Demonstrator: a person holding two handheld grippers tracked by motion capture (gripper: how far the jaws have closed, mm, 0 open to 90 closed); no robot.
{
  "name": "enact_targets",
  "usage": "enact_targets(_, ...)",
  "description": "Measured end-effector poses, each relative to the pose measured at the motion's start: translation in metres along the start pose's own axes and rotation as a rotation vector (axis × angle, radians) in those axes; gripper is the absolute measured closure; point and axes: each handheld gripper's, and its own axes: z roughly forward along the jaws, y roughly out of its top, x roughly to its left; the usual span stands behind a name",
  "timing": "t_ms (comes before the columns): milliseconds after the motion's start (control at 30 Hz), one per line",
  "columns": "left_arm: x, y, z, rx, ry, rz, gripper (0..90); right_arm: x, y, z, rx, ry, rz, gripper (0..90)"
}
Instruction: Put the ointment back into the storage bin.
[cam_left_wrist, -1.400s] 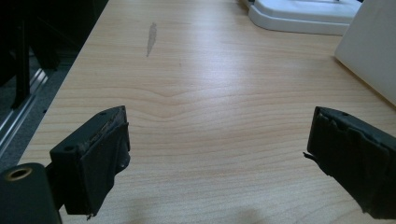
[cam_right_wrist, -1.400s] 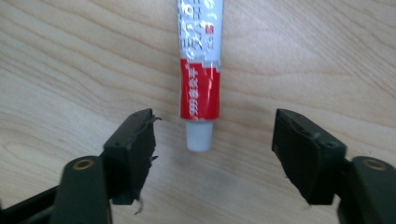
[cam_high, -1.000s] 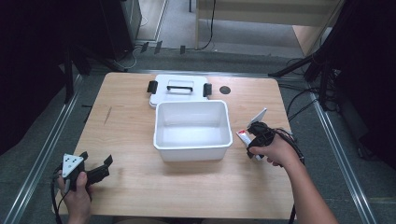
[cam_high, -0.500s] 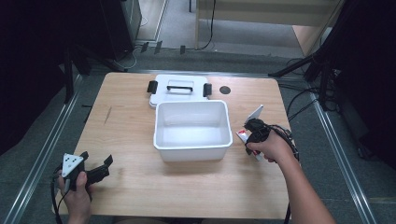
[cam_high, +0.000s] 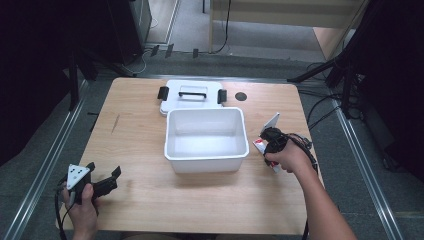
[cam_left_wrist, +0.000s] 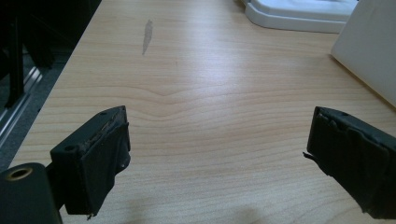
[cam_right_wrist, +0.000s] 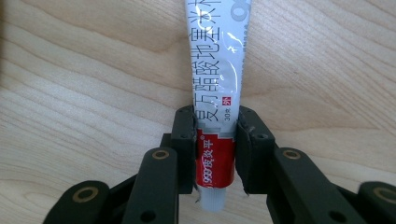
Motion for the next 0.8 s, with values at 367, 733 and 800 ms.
enact_targets(367,0.000,0.000,0.000,0.000,-0.001,-0.002,6.9,-0.001,-0.001,-0.018,-0.029,0.033,0.006,73.1)
enact_targets(733,0.000,0.000,0.000,0.000,-0.001,-0.006,6.9,-0.002,0.001,-0.064,-0.075,0.044,0.016,73.0)
enact_targets(800,0.001,0.000,0.000,0.001,-0.001,-0.007,6.9,-0.002,0.002,-0.073,-0.083,0.043,0.015,73.0)
